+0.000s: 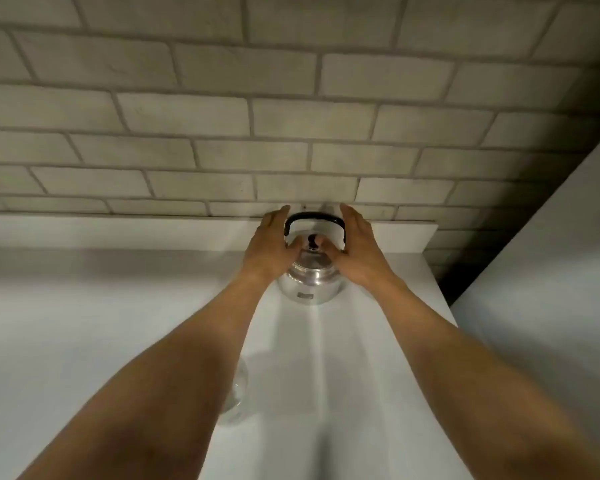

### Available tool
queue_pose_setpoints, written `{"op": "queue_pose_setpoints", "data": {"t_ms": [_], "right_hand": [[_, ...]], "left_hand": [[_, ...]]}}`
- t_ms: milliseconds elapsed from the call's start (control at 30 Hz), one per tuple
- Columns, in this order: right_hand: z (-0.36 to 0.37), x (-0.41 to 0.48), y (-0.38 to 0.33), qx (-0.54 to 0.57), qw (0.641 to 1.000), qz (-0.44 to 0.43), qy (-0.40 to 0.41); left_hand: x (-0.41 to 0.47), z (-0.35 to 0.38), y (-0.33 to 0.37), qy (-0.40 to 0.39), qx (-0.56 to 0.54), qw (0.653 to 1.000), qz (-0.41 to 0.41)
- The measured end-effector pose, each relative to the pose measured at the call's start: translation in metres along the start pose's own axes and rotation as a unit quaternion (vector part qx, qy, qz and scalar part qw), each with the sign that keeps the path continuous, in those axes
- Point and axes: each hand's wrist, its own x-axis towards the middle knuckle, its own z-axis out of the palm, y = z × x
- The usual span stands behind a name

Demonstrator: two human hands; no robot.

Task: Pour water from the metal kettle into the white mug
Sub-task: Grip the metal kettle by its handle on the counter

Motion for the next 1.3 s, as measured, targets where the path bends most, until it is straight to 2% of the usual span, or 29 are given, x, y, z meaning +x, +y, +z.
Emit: {"op": "queue_pose_setpoints", "data": {"t_ms": [67, 267, 433, 567, 767, 933, 1033, 1200, 1300], "right_hand": [[-0.002, 0.016, 0.004, -0.011, 0.999, -0.037, 0.007], [-0.001, 0.049, 0.005, -0.022, 0.992, -0.109, -0.055], [-0.006, 0.058, 0.006, 0.014, 0.994, -0.090, -0.067], [-0.011, 0.046, -0.001, 0.027, 0.993, -0.105, -0.038], [-0.039, 0.012, -0.025, 0.054, 0.989, -0.135, -0.023], [-0.068, -0.025, -0.055, 0.056, 0.990, -0.122, 0.043], [-0.079, -0.048, -0.068, 0.055, 0.988, -0.117, 0.080], [-0.089, -0.086, -0.079, 0.048, 0.989, -0.123, 0.067], [-0.093, -0.109, -0.081, 0.061, 0.990, -0.109, 0.071]], "left_hand": [[0.012, 0.004, 0.001, 0.004, 0.016, 1.000, 0.025], [0.031, -0.003, -0.007, -0.005, 0.038, 0.997, 0.070], [0.034, -0.009, -0.009, -0.022, 0.032, 0.996, 0.077], [0.022, -0.016, -0.003, -0.027, 0.024, 0.996, 0.084], [-0.014, -0.041, 0.021, -0.008, -0.008, 0.996, 0.092], [-0.056, -0.061, 0.054, 0.046, 0.018, 0.986, 0.162], [-0.085, -0.068, 0.066, 0.072, -0.009, 0.979, 0.190], [-0.133, -0.065, 0.065, 0.057, -0.054, 0.981, 0.177], [-0.176, -0.055, 0.056, 0.107, -0.004, 0.974, 0.200]]}}
